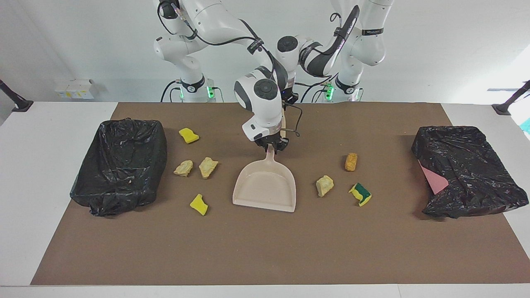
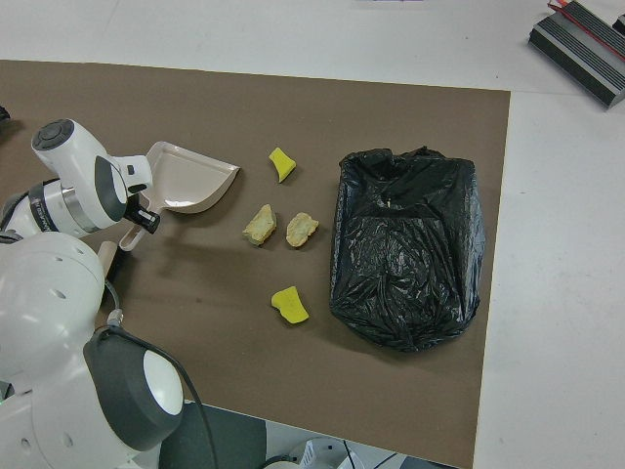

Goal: Sweep and dump trash in bin

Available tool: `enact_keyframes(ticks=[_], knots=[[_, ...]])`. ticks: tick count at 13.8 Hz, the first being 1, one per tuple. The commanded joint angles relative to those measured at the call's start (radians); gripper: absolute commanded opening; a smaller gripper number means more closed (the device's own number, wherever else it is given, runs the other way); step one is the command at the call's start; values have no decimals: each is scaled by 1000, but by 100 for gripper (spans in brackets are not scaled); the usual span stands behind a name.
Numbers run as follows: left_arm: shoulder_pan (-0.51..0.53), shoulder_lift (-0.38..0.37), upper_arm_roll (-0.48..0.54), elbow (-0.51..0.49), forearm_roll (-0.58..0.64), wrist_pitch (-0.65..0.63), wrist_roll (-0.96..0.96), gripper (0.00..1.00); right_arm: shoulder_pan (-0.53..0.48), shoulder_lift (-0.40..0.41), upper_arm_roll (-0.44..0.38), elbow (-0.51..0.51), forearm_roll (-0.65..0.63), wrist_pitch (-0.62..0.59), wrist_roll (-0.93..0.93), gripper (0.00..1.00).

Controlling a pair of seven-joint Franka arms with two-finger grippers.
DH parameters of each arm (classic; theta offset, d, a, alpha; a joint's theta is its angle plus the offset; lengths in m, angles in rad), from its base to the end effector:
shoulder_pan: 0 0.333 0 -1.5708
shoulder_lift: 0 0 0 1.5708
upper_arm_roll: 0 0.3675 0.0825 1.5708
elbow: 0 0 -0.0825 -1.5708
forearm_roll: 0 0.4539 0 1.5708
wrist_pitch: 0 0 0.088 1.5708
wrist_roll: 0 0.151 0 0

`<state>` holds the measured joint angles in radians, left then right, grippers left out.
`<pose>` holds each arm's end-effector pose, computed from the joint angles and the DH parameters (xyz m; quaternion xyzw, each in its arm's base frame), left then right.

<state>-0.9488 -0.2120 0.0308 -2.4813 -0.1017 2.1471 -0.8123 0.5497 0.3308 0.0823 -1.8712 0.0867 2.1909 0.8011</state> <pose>0.2807 -0.3810 0.3206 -0.9969 0.0230 0.0732 0.0180 0.5617 0.4162 0.3017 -0.9925 0.1117 0.0358 0.0331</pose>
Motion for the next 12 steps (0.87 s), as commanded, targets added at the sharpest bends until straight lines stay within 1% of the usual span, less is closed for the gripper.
enact_keyframes(ticks=[1, 3, 5, 6, 7, 9, 12], knots=[[99, -98, -3, -24, -13, -74, 1, 0, -28, -6, 5, -6, 1, 17, -159, 2], [177, -139, -2, -16, -12, -114, 5, 0, -50, -13, 5, 10, 1, 15, -233, 0], [264, -145, -2, 16, -4, -182, 5, 0, -57, -24, 2, 26, -1, 9, -250, 0], [307, -145, -2, 30, 0, -206, 5, 0, -69, -35, -1, 40, -4, -6, -307, 0], [352, -145, 0, 36, 5, -214, 10, 0, -94, -38, -1, 53, -2, -31, -395, 0], [424, -144, -2, 41, 60, -211, 33, 0, -131, -41, -3, 86, -4, -107, -524, 0], [534, -118, -2, 64, 92, -199, 180, 0, -155, -36, -6, 103, -25, -164, -814, 0]])
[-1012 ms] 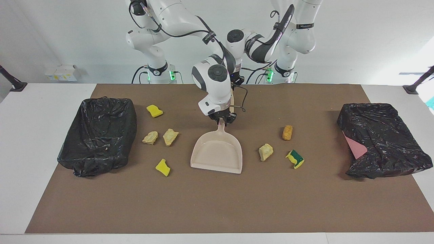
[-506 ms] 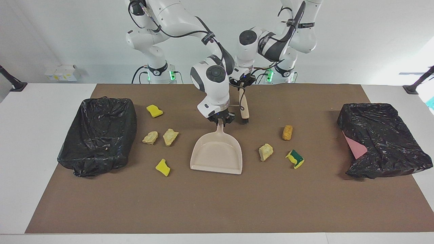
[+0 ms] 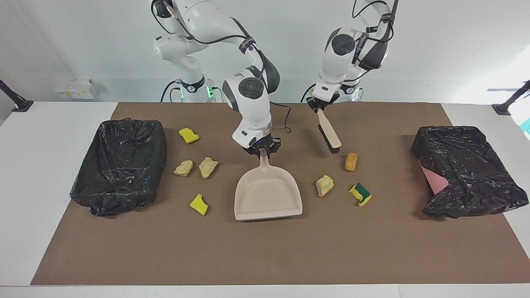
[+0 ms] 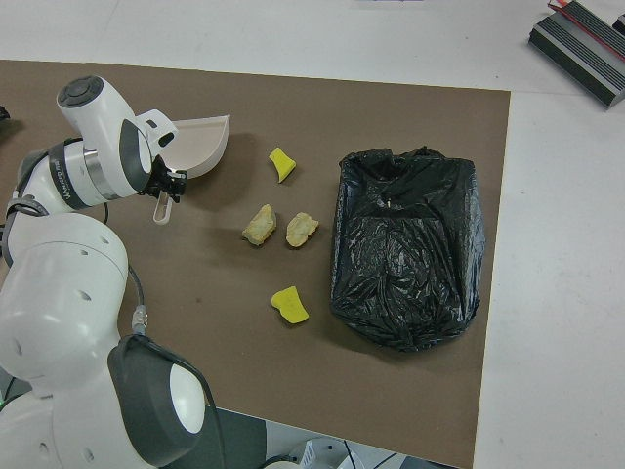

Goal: Sweep and dump trash in bin

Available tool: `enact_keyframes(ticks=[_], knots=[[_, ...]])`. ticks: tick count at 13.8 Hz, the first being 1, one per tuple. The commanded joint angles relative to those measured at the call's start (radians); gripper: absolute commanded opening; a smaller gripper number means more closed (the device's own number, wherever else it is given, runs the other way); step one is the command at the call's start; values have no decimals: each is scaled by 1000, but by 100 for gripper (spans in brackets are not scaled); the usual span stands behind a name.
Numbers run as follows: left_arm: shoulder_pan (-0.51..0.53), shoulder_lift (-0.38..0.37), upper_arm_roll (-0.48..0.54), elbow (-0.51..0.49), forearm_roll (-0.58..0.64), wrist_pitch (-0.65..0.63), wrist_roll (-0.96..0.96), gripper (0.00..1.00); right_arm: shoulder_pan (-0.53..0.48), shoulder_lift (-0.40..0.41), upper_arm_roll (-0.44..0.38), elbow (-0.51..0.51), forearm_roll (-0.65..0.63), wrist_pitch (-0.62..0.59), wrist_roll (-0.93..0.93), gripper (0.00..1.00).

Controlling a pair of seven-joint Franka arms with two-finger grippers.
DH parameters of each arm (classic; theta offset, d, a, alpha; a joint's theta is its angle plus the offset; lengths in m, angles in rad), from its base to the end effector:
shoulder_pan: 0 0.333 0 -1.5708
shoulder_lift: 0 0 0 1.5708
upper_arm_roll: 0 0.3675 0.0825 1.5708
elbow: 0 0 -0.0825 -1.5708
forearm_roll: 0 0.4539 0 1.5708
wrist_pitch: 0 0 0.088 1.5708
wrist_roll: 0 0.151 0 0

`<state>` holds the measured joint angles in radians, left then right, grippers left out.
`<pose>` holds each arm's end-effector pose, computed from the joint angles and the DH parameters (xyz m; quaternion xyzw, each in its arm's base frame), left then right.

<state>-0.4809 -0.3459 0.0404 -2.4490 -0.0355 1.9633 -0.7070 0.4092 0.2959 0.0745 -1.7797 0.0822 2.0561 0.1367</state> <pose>0.4072 -0.1965 0.3856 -0.9876 -0.1387 0.0711 0.0190 0.6250 0.3336 0.3615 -0.9873 -0.1517 0.0234 0.0419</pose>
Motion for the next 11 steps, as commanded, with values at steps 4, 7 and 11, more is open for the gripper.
enact_keyframes(ticks=[4, 7, 11], knots=[[195, 140, -11, 142, 52, 14, 303, 0, -72, 14, 4, 57, -107, -99, -557, 0], [251, 226, -11, 160, 68, 107, 414, 0, -90, 45, 4, 59, -234, -96, -817, 0], [249, 416, -13, 338, 126, 152, 509, 0, -102, 124, 4, 170, -252, -99, -1095, 0]])
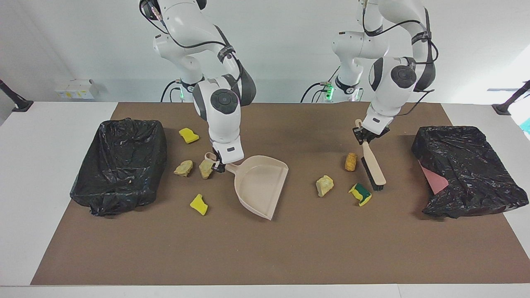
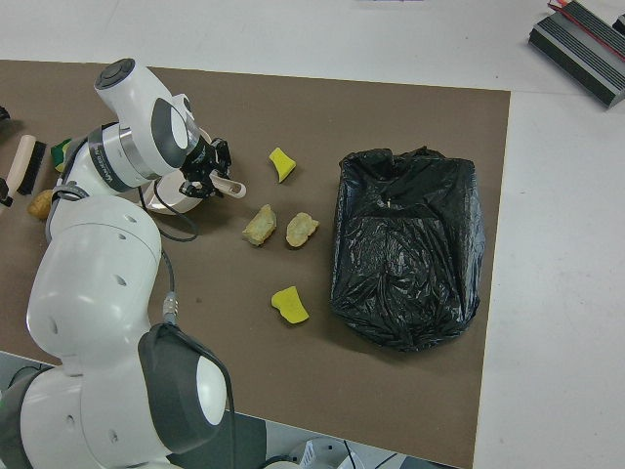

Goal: Sweep and dump trash in bin
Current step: 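Sweep the sponge and tan bits into the dustpan with the left gripper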

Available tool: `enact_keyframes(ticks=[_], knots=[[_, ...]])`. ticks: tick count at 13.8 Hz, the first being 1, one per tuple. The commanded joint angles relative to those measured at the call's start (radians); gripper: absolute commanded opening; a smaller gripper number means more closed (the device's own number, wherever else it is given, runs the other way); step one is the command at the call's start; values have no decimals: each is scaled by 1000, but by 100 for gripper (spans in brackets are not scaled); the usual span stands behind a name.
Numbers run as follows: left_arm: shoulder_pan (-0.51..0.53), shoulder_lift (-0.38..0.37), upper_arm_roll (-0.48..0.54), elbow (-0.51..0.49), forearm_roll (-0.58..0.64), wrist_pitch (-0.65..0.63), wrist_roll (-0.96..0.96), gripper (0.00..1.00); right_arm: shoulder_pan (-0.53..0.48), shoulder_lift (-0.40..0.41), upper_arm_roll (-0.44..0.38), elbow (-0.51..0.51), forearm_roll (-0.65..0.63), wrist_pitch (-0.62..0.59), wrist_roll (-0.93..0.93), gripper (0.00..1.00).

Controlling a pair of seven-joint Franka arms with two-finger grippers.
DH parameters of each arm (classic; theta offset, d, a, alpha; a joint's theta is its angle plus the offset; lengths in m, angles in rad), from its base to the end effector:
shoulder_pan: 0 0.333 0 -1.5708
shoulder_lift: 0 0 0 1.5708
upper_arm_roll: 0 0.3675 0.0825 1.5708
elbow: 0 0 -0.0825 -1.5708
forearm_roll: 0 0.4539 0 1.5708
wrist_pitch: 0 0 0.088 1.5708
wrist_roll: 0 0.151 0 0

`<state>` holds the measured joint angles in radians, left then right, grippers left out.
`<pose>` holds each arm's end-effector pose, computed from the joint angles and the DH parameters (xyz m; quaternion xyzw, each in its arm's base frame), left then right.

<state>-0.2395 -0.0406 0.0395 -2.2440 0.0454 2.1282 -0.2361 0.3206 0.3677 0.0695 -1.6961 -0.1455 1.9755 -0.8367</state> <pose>0.5484 -0.1074 0.3446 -0.9991 -0.0053 0.0328 0.0257 0.6756 0.2575 0.3471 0.7983 0.5984 -0.0540 0.0420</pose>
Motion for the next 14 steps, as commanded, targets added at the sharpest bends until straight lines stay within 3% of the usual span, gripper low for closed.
enact_keyframes(ticks=[1, 5, 8, 11, 14], knots=[[3, 128, -13, 148, 60, -7, 90, 0, -12, 59, 9, 87, -45, -14, -174, 0], [-47, 120, -20, 126, 56, 4, 280, 0, 9, 63, 18, 87, -83, -20, -265, 0], [-104, 113, -23, 110, 41, 4, 305, 0, 44, 53, 19, 70, -85, -35, -283, 0], [-191, 97, -21, 105, -80, -11, 317, 0, 54, 39, 19, 49, -85, -47, -294, 0], [-176, 61, -13, 129, -96, -63, 304, 0, 52, 24, 24, 14, -82, -28, -303, 0]])
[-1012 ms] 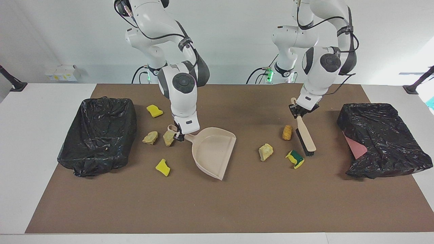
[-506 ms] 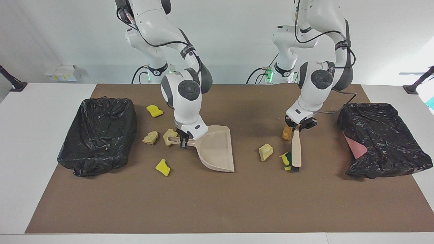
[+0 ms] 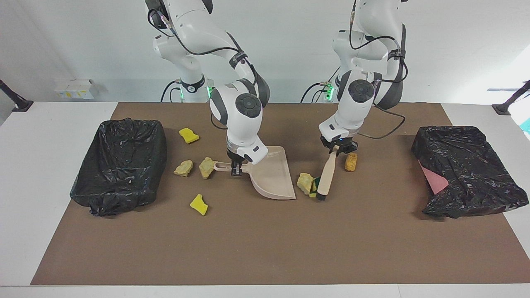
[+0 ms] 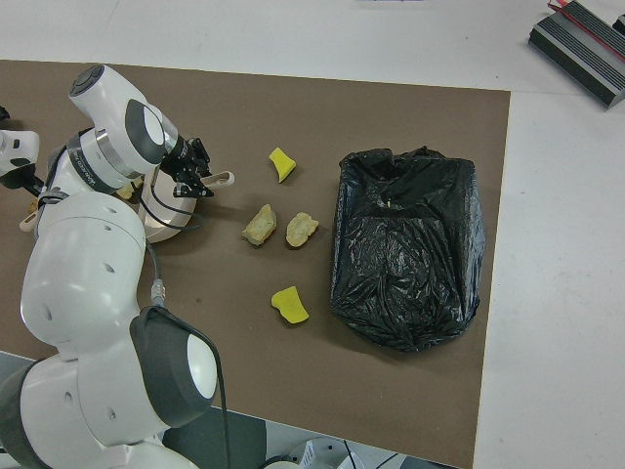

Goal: Sweep and dump trash in bin
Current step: 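Sweep the sponge and tan bits into the dustpan with the left gripper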

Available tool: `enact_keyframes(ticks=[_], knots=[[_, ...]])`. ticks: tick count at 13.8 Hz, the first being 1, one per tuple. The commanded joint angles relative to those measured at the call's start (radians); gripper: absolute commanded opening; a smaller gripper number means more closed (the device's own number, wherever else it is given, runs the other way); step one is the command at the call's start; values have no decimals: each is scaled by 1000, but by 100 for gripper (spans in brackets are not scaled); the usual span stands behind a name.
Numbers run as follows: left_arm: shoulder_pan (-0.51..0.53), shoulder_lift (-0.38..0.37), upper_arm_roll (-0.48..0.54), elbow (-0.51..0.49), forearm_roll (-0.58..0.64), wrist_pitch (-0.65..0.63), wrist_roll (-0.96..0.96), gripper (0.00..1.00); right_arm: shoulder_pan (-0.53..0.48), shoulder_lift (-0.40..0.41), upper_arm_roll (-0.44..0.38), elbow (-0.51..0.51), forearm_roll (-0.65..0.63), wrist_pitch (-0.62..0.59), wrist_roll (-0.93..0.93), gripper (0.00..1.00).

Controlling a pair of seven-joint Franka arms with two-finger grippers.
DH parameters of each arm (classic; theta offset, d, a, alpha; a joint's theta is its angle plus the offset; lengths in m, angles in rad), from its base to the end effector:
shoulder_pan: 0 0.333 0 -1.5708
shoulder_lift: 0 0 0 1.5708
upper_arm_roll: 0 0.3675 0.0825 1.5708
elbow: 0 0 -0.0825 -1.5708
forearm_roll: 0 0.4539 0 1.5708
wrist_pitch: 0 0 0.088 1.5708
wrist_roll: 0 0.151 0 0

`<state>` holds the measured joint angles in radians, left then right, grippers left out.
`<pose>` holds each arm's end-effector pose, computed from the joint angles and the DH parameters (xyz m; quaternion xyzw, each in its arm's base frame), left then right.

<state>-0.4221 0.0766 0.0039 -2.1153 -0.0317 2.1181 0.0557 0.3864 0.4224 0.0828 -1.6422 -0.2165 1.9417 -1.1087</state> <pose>0.5510 -0.2478 0.3390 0.9733 -0.2261 -0.0386 0.0062 0.6681 0.3065 0.3336 0.6701 0.7354 -0.0824 0.0581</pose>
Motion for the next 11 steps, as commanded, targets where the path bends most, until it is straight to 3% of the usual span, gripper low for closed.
enact_keyframes(ticks=[1, 6, 11], knots=[[9, -82, 25, -6, -19, -81, 3, 0, -14, -31, 11, -53, -9, 13, -28, 0], [137, -121, 27, -31, -19, -165, -13, 0, -14, -33, 11, -71, -6, 34, -25, 0], [250, -236, 31, -222, -16, -112, -42, 0, -12, -42, 11, -85, -6, 25, 0, 0]])
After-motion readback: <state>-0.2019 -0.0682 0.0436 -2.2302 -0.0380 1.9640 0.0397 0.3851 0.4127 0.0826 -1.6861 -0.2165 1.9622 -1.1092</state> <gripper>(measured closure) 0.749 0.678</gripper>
